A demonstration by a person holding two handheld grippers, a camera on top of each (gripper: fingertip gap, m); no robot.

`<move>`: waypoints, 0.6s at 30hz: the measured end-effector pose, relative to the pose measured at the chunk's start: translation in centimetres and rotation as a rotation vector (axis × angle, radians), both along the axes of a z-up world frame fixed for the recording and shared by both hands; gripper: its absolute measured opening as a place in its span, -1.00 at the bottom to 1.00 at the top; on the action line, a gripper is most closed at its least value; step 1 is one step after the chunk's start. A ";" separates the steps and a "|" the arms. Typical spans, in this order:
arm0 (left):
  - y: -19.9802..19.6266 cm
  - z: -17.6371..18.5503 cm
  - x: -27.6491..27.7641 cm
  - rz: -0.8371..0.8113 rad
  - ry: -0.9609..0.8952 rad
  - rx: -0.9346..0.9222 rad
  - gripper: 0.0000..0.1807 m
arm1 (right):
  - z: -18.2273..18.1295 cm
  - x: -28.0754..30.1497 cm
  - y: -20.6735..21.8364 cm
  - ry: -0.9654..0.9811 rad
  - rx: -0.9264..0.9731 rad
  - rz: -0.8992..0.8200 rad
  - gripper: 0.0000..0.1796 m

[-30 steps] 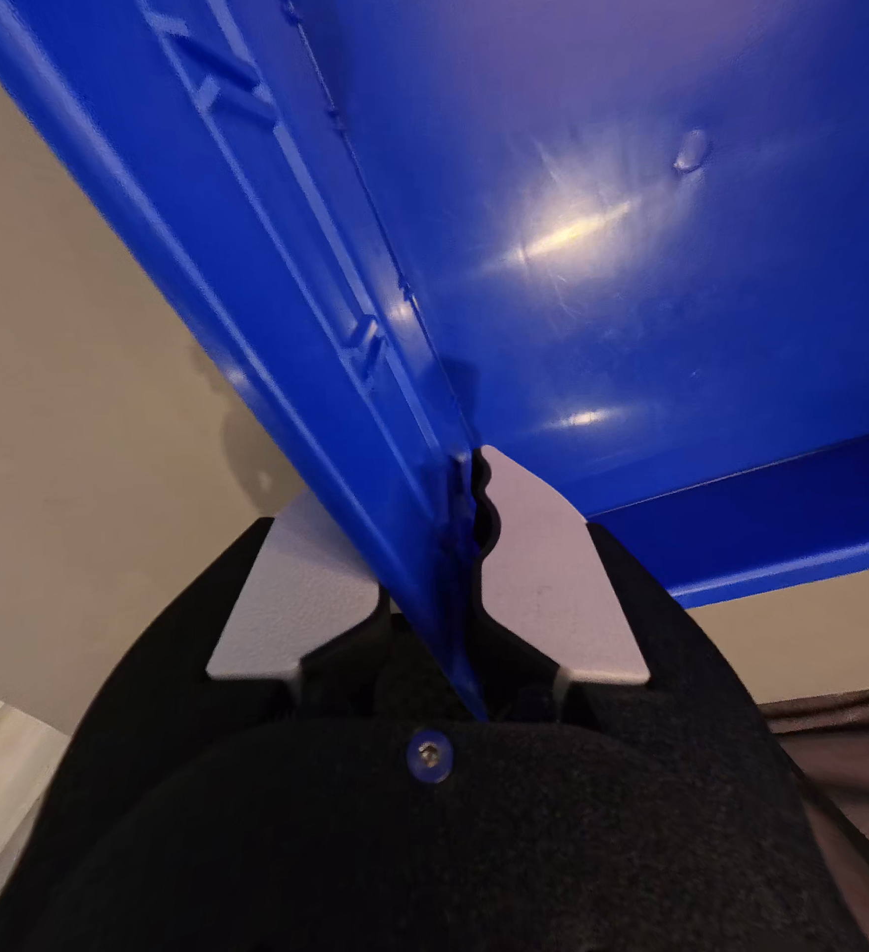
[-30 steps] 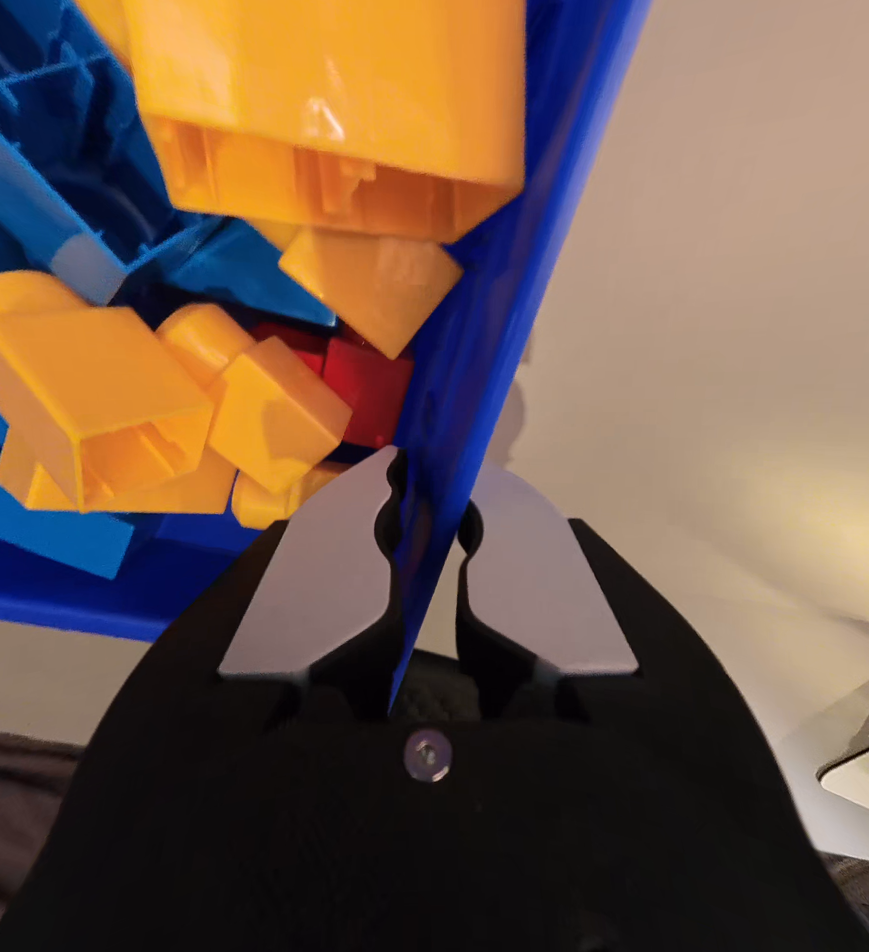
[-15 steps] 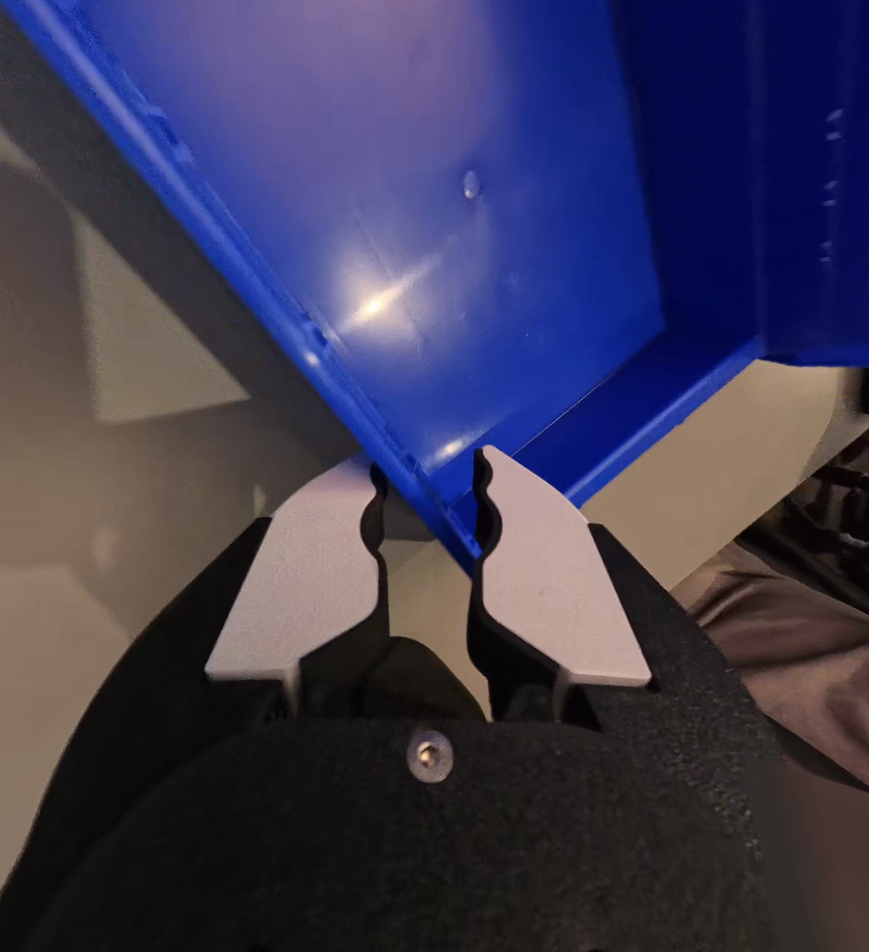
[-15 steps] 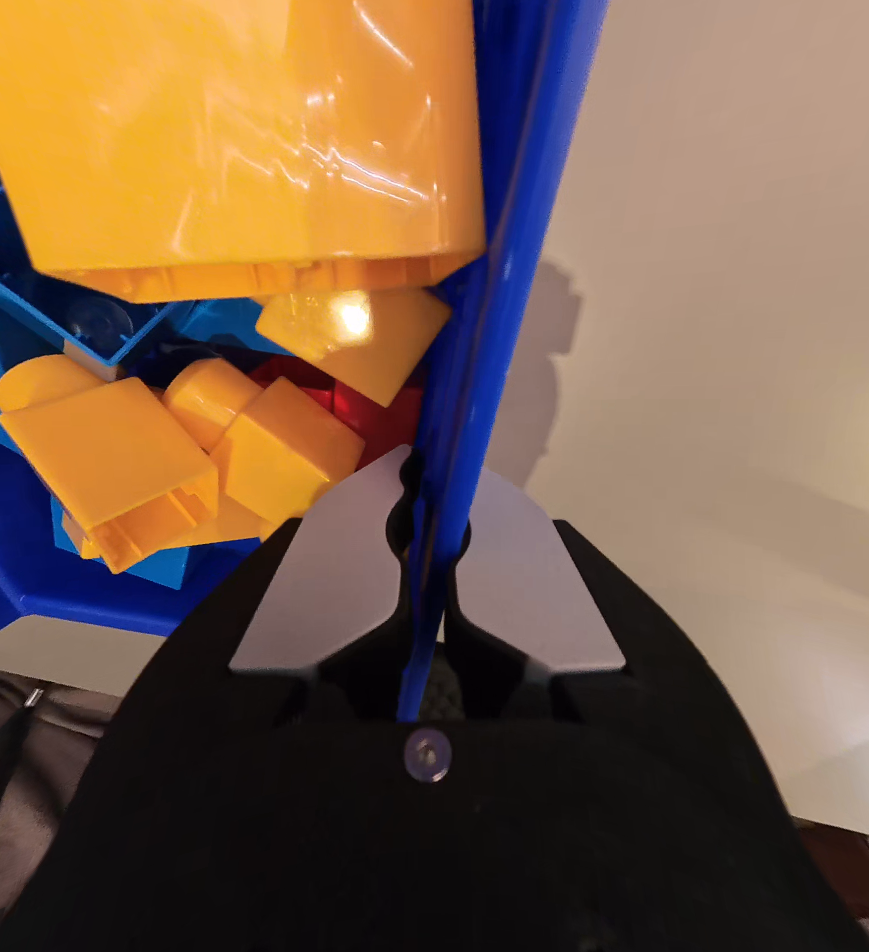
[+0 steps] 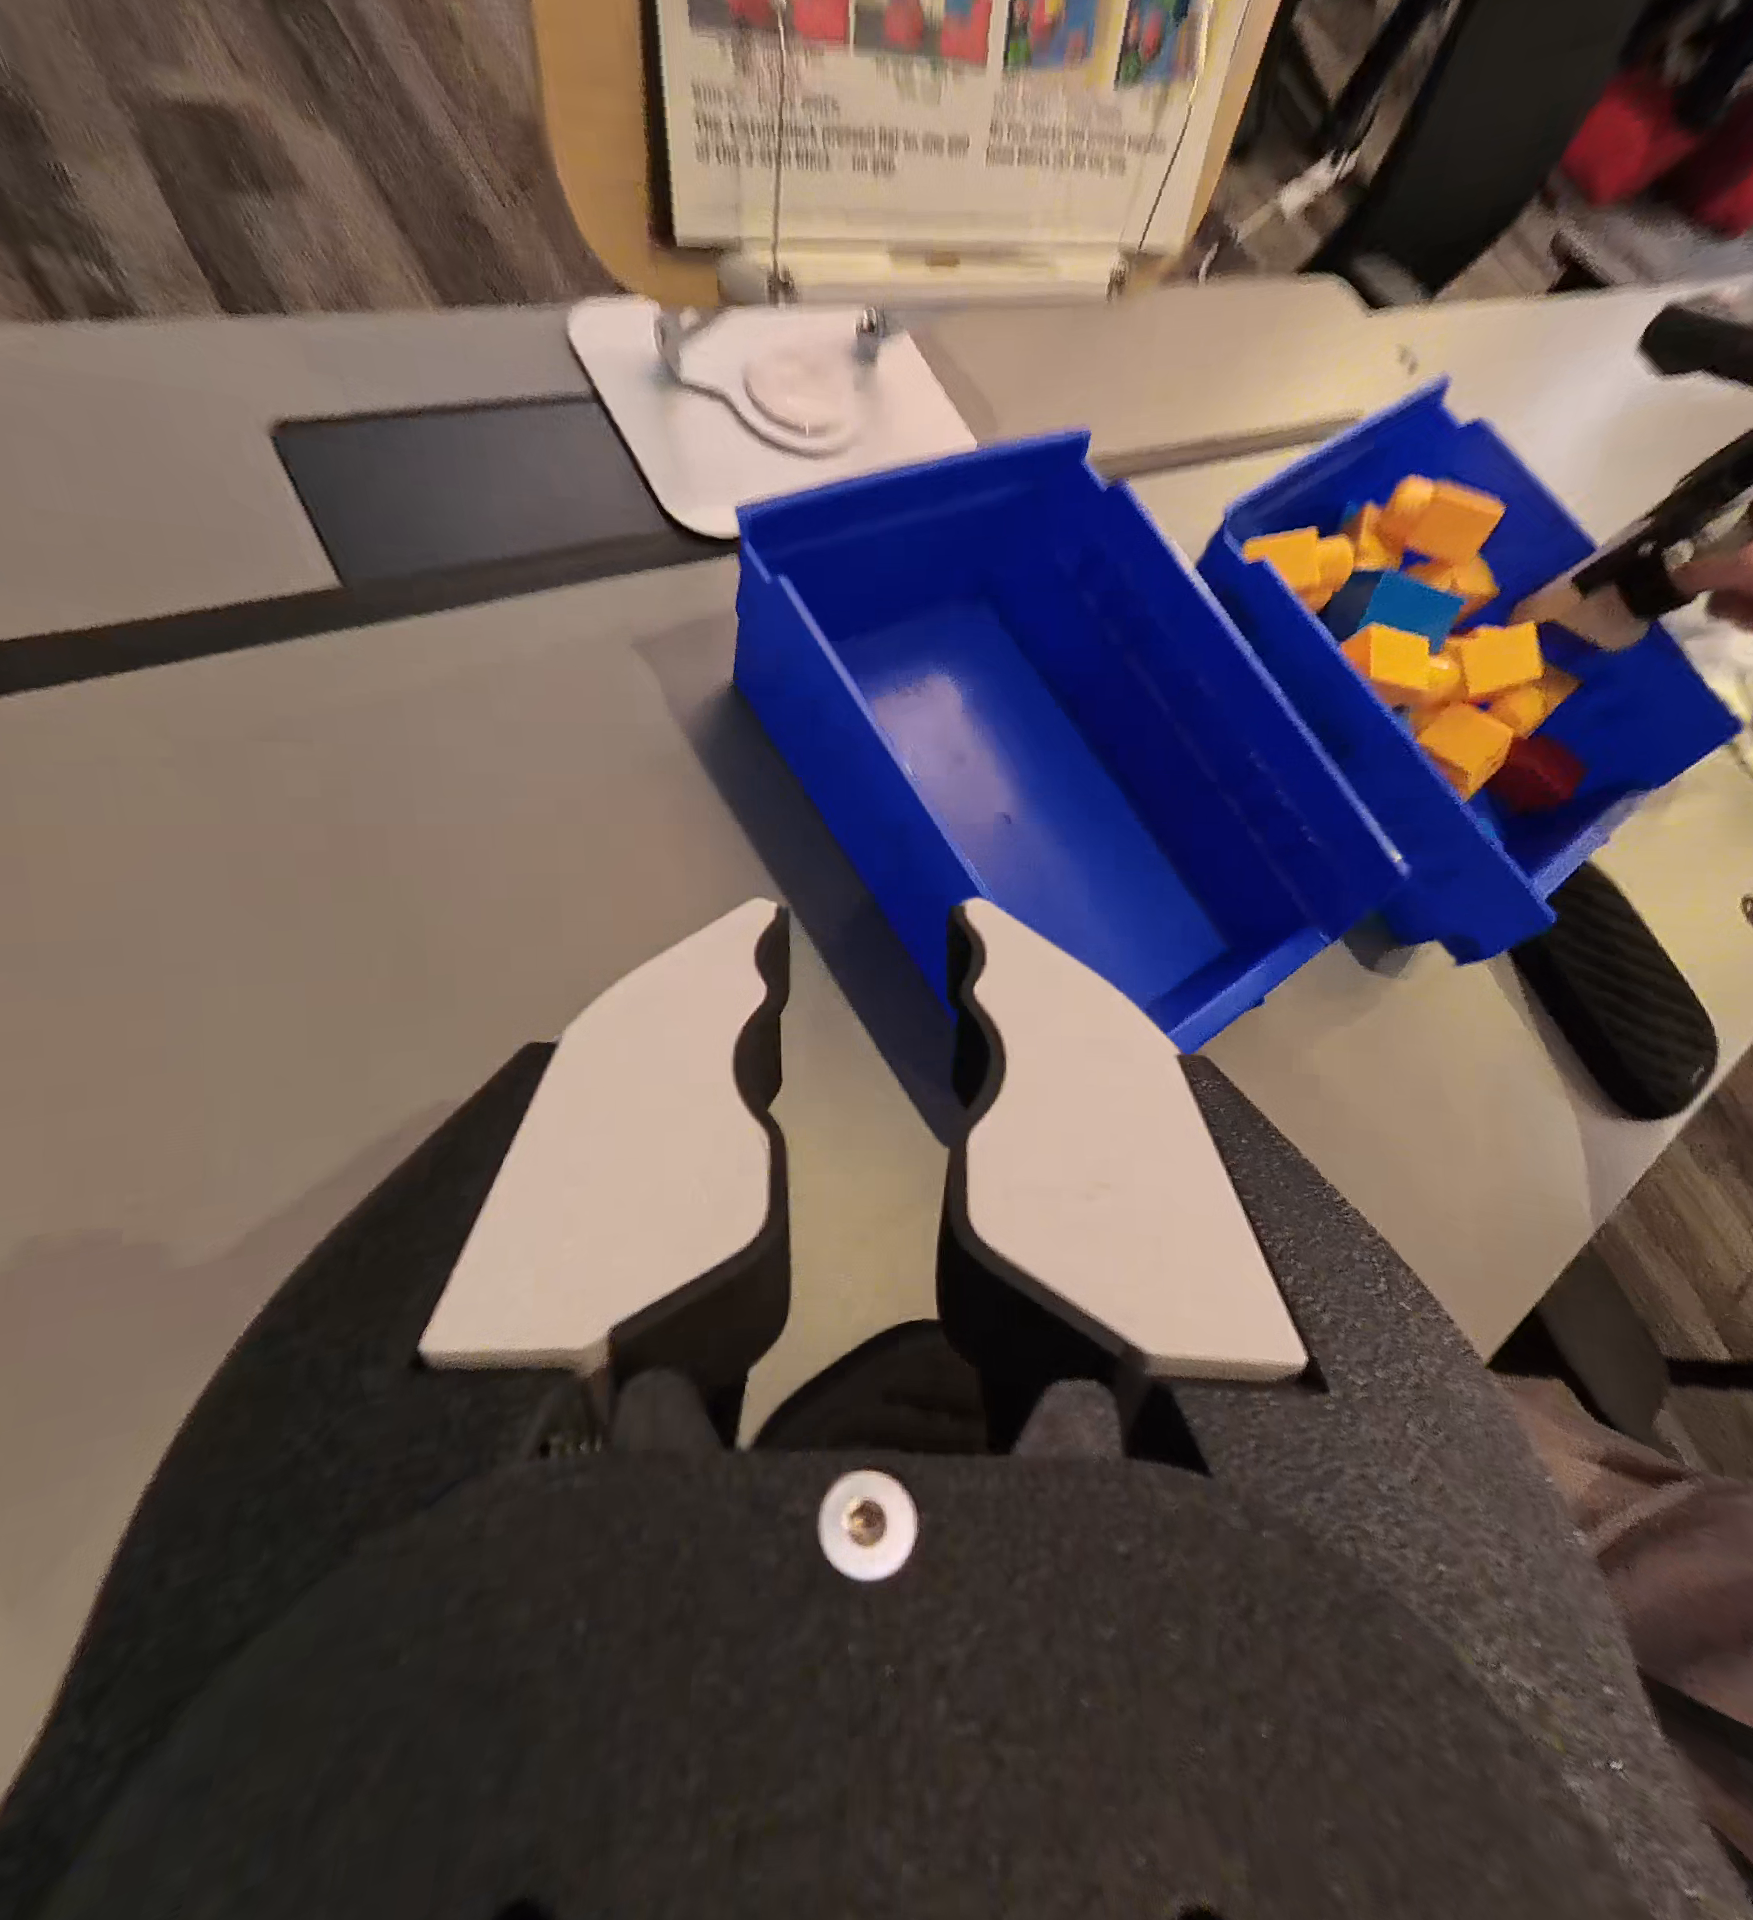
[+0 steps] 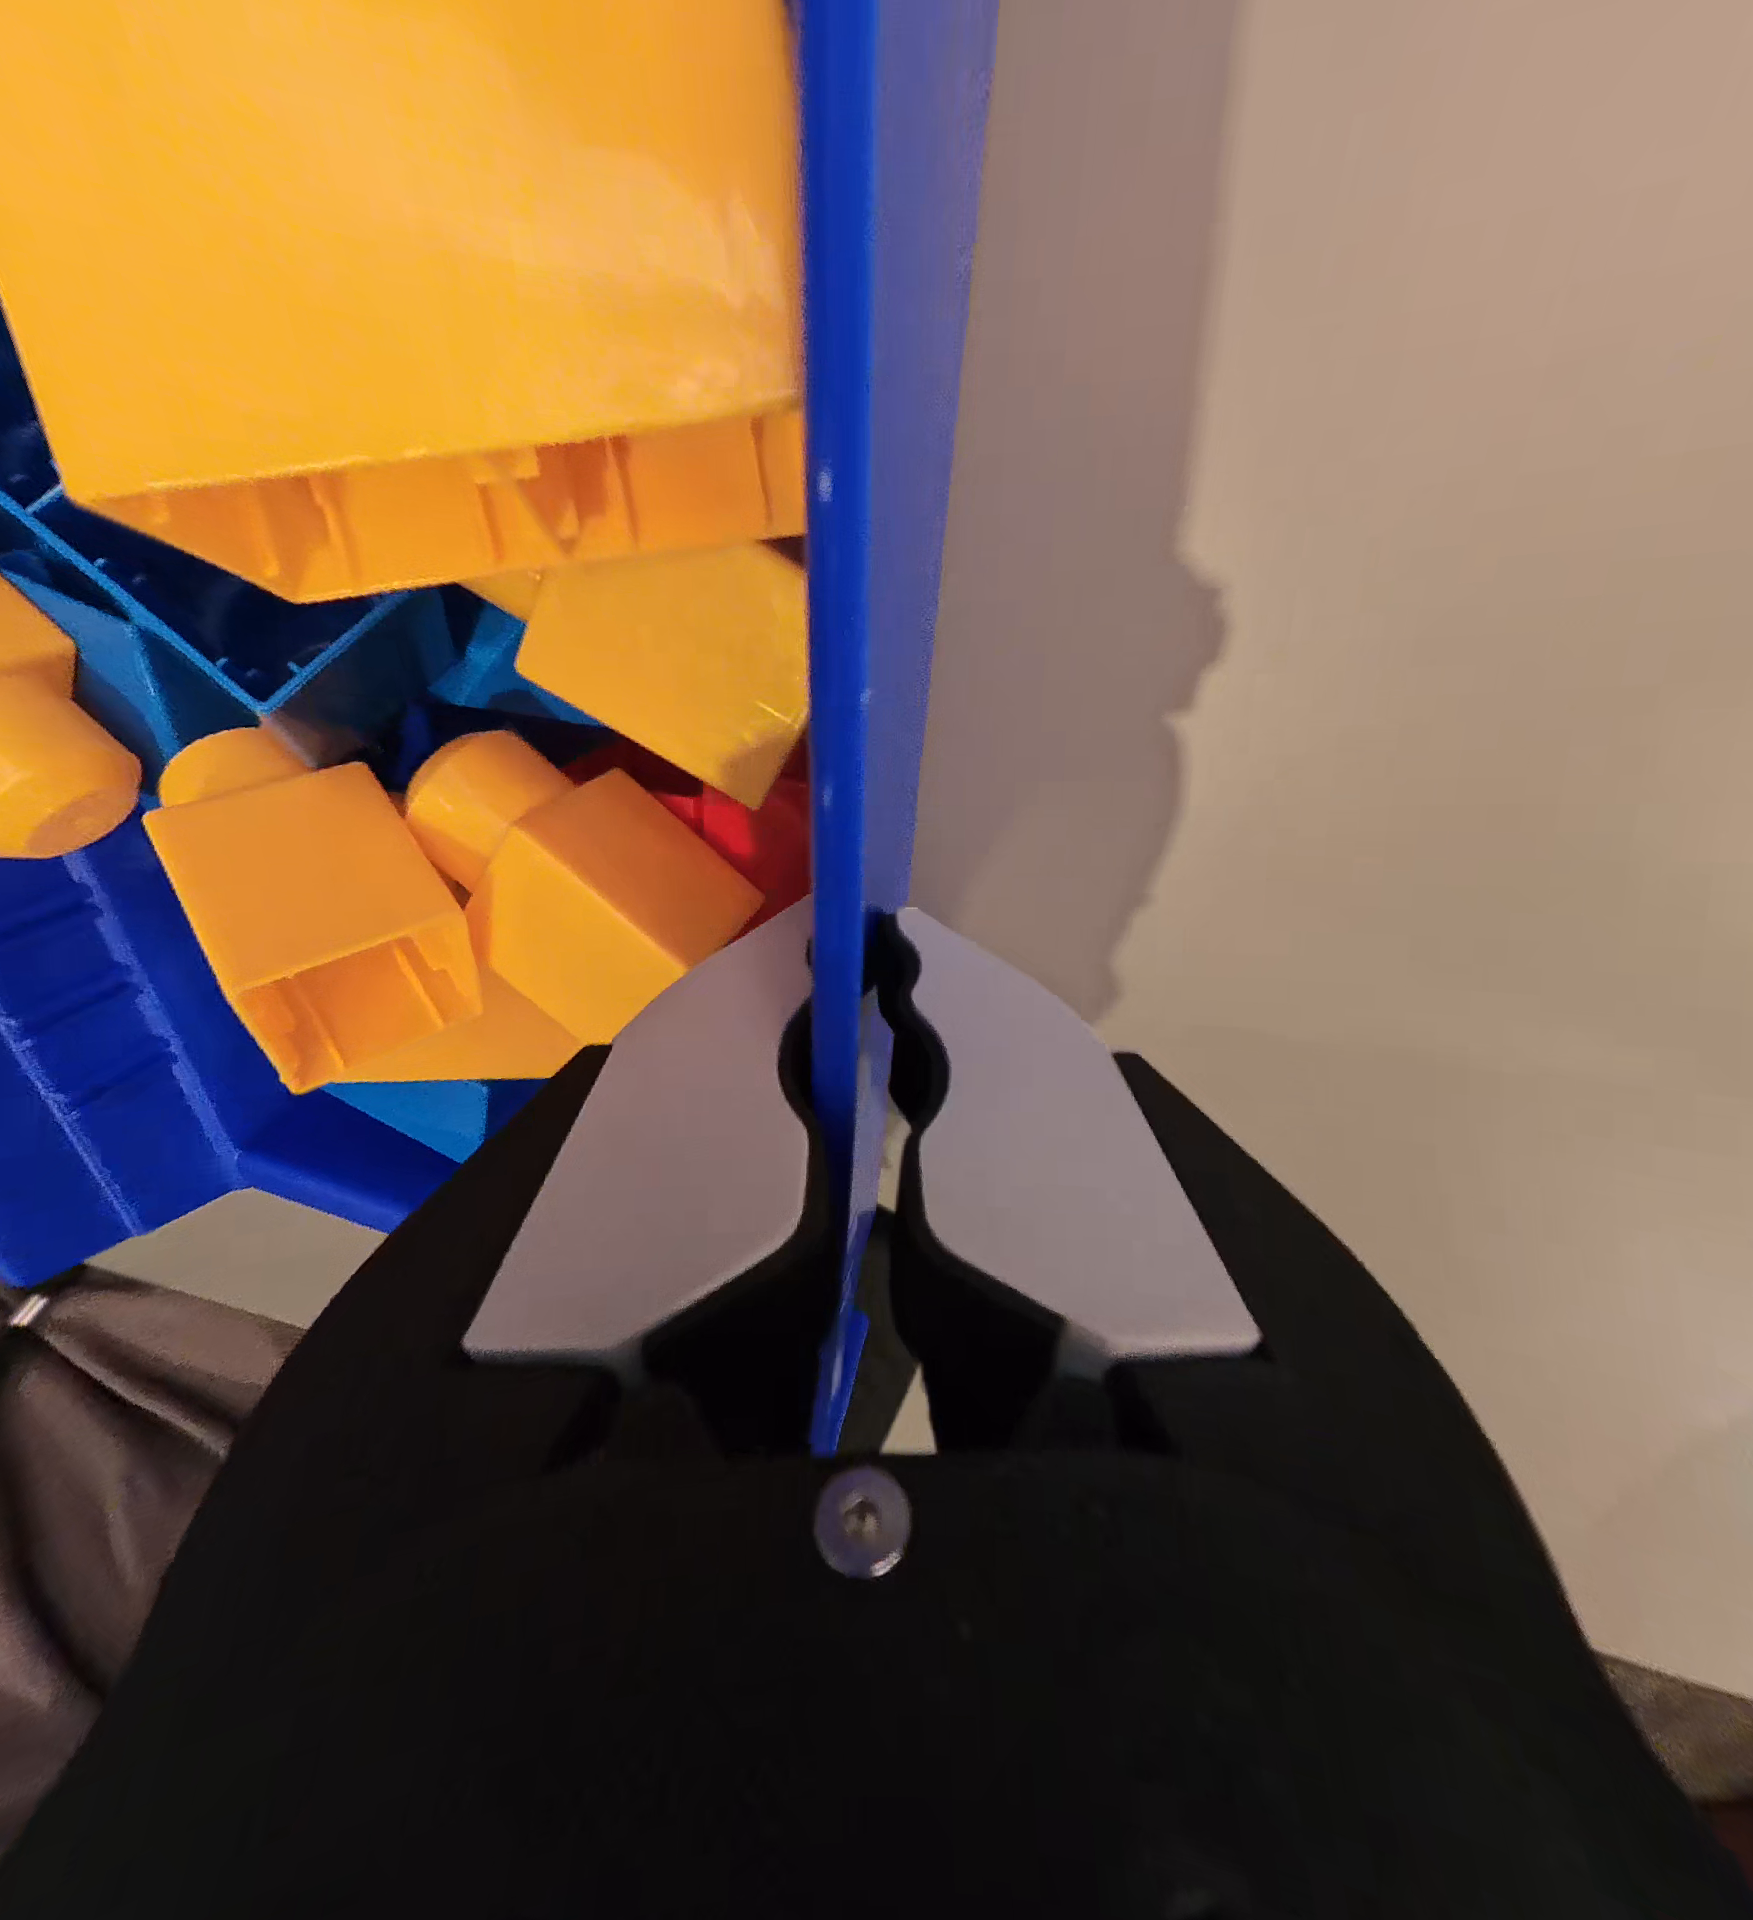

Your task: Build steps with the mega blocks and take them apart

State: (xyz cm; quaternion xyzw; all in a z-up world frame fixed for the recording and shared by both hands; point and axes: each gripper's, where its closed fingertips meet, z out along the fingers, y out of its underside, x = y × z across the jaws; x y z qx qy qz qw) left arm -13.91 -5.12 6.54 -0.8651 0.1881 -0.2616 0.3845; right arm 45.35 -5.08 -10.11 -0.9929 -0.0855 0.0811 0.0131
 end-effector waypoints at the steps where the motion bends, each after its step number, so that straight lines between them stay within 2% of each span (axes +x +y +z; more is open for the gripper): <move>1: -0.4 0.7 -0.6 0.005 -0.026 0.027 -0.68 | 0.6 0.4 -0.1 -0.030 0.008 0.002 -0.92; 5: -1.8 2.6 -2.4 0.023 -0.075 0.108 -0.68 | 3.1 0.9 -0.1 -0.115 0.036 0.014 -0.93; 9: -2.4 3.1 -3.5 0.052 -0.088 0.130 -0.62 | 6.0 -0.4 0.2 -0.108 0.051 0.034 -0.92; 18: -2.3 3.9 -5.6 0.125 -0.148 0.167 -0.60 | 15.9 -8.3 2.7 -0.113 0.107 0.167 -0.92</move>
